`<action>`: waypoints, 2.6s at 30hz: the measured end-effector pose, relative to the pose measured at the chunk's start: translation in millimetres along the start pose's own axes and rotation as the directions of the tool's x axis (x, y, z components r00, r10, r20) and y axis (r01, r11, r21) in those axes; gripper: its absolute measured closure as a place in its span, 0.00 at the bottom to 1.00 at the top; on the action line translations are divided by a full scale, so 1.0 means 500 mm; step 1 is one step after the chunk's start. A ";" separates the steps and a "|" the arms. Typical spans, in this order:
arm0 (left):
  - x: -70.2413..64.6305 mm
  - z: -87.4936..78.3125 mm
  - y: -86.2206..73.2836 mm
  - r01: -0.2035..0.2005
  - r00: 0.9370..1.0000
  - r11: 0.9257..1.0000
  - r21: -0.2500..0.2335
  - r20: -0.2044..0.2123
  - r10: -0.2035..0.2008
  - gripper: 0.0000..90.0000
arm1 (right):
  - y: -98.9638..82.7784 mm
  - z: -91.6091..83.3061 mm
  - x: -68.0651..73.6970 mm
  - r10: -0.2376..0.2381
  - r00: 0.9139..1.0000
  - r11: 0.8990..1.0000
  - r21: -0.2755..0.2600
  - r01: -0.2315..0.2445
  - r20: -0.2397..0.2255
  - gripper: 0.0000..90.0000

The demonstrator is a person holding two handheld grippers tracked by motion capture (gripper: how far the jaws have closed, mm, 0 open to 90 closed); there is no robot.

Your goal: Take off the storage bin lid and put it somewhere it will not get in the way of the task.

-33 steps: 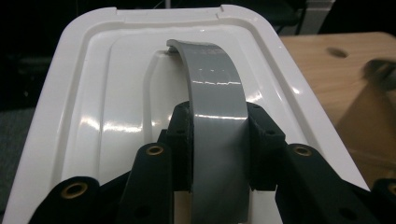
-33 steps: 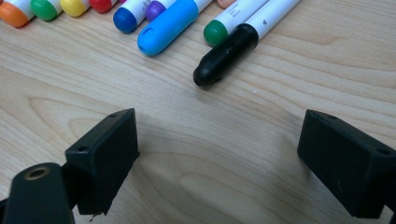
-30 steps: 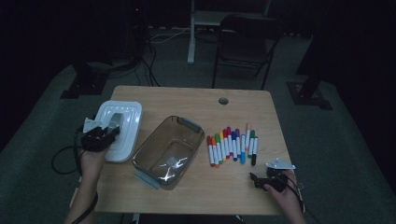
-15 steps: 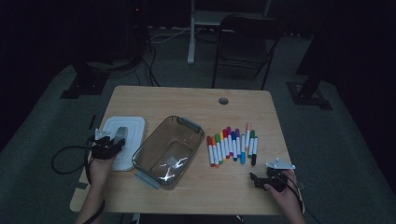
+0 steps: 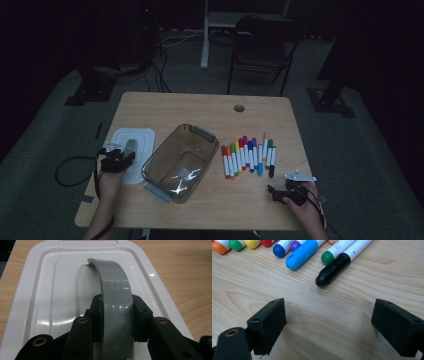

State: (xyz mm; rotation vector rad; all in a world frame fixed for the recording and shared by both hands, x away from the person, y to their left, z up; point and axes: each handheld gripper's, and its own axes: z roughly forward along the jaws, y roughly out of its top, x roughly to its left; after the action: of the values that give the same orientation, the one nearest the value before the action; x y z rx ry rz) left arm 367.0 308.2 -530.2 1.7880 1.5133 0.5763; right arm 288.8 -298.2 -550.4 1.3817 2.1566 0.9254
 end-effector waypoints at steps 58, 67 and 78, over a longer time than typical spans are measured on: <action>-0.210 -0.098 -0.044 -0.278 0.921 0.956 -0.094 0.258 0.293 0.01 | 0.001 0.000 -0.023 0.015 1.000 1.000 -0.002 -0.015 0.010 0.14; -0.282 -0.114 -0.070 -0.332 0.885 0.937 -0.108 0.307 0.349 0.01 | 0.004 0.004 -0.021 0.055 0.997 0.998 0.000 -0.055 0.052 0.12; -0.367 -0.118 -0.092 -0.368 0.859 0.921 -0.127 0.334 0.389 0.01 | 0.006 0.006 -0.021 0.061 0.996 0.998 -0.002 -0.061 0.061 0.12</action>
State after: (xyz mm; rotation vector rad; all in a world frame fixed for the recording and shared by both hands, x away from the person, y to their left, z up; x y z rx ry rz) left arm 255.2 146.4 -506.9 2.0300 0.8959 0.4449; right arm 297.1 -305.9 -550.6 1.4646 2.0804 0.8939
